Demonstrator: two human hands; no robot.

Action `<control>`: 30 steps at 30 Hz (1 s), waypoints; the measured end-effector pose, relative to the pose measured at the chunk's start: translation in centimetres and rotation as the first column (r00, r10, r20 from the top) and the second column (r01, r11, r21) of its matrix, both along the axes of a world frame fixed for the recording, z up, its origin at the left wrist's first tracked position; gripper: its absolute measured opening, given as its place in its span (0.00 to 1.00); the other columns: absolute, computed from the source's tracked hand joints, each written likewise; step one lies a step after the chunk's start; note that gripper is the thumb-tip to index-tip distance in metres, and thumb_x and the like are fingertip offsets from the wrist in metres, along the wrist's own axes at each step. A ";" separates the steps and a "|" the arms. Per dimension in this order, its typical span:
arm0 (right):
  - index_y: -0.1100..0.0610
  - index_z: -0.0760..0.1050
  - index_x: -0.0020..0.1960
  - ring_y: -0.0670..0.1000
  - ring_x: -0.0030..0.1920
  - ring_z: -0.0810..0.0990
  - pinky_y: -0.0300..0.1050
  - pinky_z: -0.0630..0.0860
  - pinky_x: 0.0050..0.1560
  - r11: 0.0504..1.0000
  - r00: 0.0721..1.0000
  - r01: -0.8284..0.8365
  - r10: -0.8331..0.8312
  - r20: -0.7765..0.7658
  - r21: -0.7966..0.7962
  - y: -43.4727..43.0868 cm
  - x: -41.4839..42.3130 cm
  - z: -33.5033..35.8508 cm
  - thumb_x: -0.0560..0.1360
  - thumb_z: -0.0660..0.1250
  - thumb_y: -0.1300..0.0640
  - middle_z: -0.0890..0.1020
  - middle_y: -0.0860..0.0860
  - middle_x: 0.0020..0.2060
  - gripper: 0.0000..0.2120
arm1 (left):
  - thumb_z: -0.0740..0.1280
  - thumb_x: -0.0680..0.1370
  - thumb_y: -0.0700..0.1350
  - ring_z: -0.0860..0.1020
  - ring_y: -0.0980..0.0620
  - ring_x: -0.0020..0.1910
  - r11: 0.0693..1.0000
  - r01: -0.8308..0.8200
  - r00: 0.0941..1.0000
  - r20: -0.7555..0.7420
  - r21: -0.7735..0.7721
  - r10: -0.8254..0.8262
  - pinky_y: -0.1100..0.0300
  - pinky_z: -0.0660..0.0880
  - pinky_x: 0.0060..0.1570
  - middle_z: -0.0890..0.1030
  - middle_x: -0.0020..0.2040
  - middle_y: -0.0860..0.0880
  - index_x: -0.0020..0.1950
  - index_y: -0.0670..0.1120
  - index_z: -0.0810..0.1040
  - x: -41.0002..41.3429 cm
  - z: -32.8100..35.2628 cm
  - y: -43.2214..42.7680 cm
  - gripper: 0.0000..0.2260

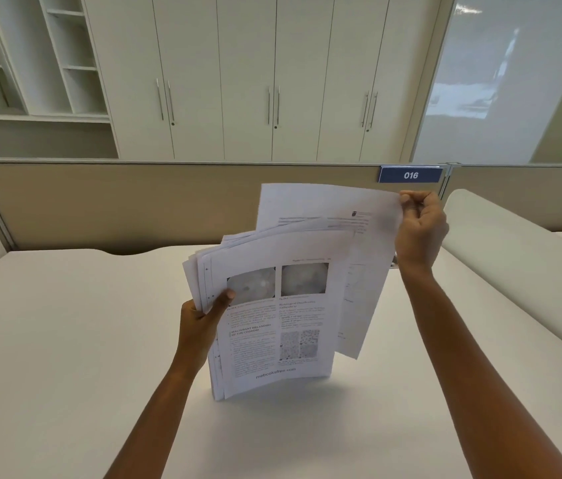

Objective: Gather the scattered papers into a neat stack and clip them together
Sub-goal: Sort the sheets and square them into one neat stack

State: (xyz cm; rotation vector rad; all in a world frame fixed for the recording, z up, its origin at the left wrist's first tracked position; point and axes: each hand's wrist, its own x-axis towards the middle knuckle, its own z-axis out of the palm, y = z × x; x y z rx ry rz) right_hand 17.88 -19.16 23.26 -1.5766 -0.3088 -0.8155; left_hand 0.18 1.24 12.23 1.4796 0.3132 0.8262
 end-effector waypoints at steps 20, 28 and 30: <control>0.67 0.76 0.47 0.40 0.36 0.74 0.29 0.68 0.39 0.996 0.994 -0.065 0.070 0.083 -0.068 0.3 -0.2 -2.8 0.76 0.58 0.69 0.79 0.54 0.39 0.08 | 0.70 0.71 0.51 0.78 0.50 0.37 0.995 0.028 0.999 0.026 -0.100 -0.026 0.69 0.76 0.28 0.79 0.35 0.50 0.43 0.52 0.76 0.6 -0.2 0.3 0.05; 0.52 0.71 0.41 0.40 0.35 0.75 0.32 0.72 0.36 0.756 0.753 -0.644 0.653 -0.082 0.113 2.7 -3.8 -3.3 0.78 0.57 0.66 0.75 0.47 0.37 0.12 | 0.67 0.74 0.46 0.79 0.48 0.38 0.997 0.028 1.000 -0.007 -0.067 -0.028 0.65 0.77 0.31 0.79 0.39 0.47 0.47 0.51 0.74 0.8 0.1 0.9 0.04; 0.54 0.70 0.41 0.42 0.35 0.74 0.34 0.72 0.36 0.685 0.675 -0.710 0.728 -0.117 0.164 2.5 -3.7 -3.0 0.78 0.56 0.64 0.75 0.48 0.37 0.10 | 0.65 0.68 0.50 0.78 0.48 0.38 0.997 0.049 0.999 -0.020 -0.062 -0.050 0.61 0.76 0.34 0.79 0.39 0.48 0.45 0.52 0.74 0.8 0.1 1.1 0.08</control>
